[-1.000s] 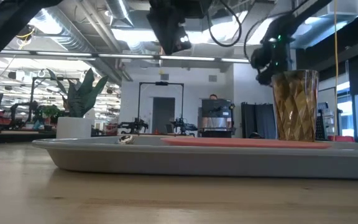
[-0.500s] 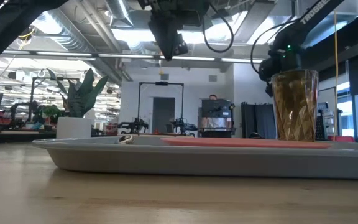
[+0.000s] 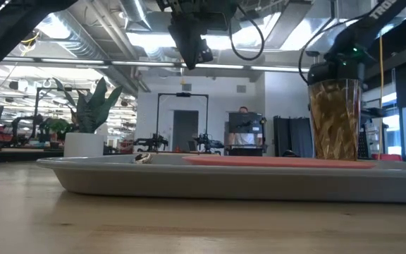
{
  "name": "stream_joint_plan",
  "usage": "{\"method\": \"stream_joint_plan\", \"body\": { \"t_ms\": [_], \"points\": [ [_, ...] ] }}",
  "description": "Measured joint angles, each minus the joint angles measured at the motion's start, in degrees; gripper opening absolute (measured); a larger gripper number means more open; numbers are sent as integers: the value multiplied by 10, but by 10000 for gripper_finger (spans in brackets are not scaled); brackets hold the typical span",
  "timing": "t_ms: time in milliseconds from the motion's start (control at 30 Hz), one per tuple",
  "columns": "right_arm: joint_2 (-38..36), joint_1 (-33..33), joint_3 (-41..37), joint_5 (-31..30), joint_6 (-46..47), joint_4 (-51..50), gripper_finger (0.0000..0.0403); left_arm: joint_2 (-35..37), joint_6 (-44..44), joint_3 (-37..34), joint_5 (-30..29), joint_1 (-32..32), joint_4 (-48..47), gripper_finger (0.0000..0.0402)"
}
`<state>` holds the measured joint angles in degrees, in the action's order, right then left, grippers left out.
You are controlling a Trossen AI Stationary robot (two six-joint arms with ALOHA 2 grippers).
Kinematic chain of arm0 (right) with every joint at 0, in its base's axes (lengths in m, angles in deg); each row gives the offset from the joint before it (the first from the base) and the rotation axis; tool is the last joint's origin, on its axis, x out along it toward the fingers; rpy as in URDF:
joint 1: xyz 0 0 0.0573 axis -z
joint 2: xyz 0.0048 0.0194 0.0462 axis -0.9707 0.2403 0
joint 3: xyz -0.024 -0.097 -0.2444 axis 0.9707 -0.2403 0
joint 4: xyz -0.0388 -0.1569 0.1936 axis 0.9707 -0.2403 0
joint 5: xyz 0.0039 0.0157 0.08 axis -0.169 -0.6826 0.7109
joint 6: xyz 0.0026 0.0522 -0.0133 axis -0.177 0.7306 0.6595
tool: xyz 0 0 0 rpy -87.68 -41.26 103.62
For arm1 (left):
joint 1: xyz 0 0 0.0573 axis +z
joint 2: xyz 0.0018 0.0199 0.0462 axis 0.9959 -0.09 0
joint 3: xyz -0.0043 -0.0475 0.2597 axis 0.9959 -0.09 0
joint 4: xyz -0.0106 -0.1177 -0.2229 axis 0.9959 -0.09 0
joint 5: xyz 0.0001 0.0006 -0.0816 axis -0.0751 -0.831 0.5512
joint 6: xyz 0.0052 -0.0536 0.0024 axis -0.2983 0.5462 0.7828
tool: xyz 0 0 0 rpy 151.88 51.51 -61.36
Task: Pick and place plate/cup/fork/spoon on tray
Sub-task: Put the fork in between the spoon and plate on the serving tray
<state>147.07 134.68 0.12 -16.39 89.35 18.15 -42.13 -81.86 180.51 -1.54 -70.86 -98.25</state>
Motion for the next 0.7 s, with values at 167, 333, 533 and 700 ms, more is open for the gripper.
{"method": "stream_joint_plan", "body": {
  "t_ms": [167, 333, 533, 700],
  "points": [
    [-10, 0, -55, -29, 37, 14, 71, 0, 0, 0, 0, 0, 0, 47],
    [-11, 0, -89, -70, 49, 22, 71, 0, -13, 0, 0, 0, 0, 47],
    [-11, 0, -94, -40, 30, 51, 71, 0, -15, 0, 0, 0, 0, 47],
    [-11, 0, -93, -38, 31, 98, 71, 0, -15, 0, 0, 0, 0, 47]
  ]
}}
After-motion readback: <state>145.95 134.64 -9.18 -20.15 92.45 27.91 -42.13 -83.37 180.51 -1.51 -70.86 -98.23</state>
